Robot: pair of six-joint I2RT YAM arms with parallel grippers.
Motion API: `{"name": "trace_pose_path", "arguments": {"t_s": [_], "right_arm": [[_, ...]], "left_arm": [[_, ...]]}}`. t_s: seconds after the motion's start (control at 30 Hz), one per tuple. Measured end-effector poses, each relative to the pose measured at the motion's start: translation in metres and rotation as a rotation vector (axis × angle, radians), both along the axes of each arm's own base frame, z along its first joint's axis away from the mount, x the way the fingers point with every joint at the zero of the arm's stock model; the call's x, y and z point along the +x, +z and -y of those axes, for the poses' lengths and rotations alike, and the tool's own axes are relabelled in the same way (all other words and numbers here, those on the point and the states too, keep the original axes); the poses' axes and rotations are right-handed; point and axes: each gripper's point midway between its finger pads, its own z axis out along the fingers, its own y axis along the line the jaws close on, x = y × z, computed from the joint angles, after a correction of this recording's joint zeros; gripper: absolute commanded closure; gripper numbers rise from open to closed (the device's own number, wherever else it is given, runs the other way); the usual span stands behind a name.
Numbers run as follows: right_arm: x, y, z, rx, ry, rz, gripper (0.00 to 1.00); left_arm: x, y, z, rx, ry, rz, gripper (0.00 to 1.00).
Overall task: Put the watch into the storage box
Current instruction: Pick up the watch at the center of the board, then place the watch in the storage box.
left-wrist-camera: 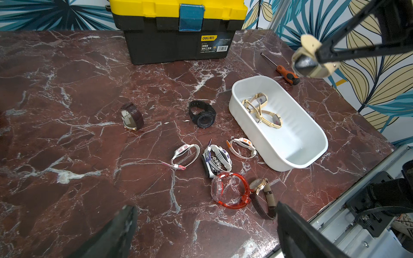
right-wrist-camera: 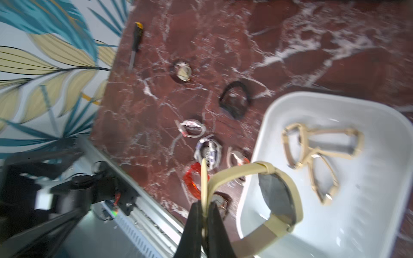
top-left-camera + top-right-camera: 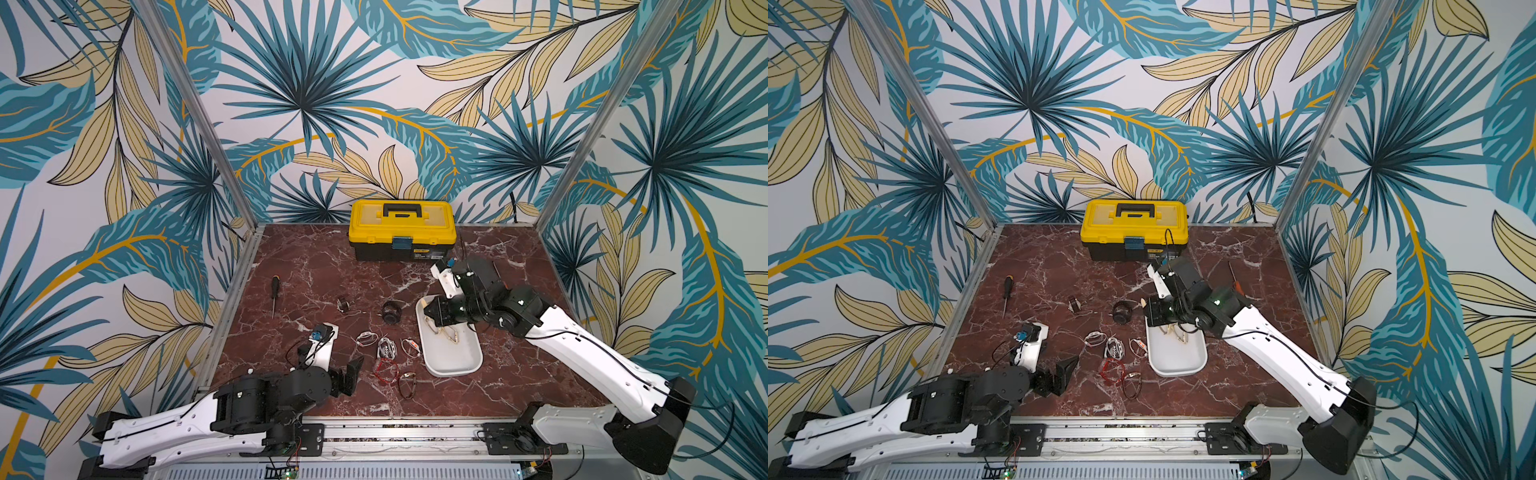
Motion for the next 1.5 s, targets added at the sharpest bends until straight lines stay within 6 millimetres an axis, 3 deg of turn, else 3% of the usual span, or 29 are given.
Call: {"name": "trace_pose_path", "arguments": {"t_s": [0.13, 0.3, 1.03, 1.2, 1.5], "right_arm": [[-0.005, -0.049, 0.034, -0.218, -0.111, -0.053, 1.00], [-0.009, -0.082, 0.059, -0.375, -0.188, -0.080, 1.00], [-0.030, -0.148, 0.067, -0.601, -0.253, -0.095, 1.00], [-0.035, -0.162, 0.068, -0.611, -0.270, -0.101, 1.00], [-0.033, -0.169, 0.071, -0.614, -0.302, -0.086, 1.00]], "left_arm": [[0.001, -0.003, 0.004, 0.020, -0.008, -0.001, 0.00], [0.000, -0.003, 0.008, 0.022, -0.016, -0.004, 0.00], [-0.002, -0.003, 0.012, 0.012, -0.035, -0.012, 0.00], [-0.004, 0.002, 0.023, -0.006, -0.086, 0.001, 0.00], [-0.006, 0.000, 0.041, 0.013, -0.161, 0.026, 0.00]]}}
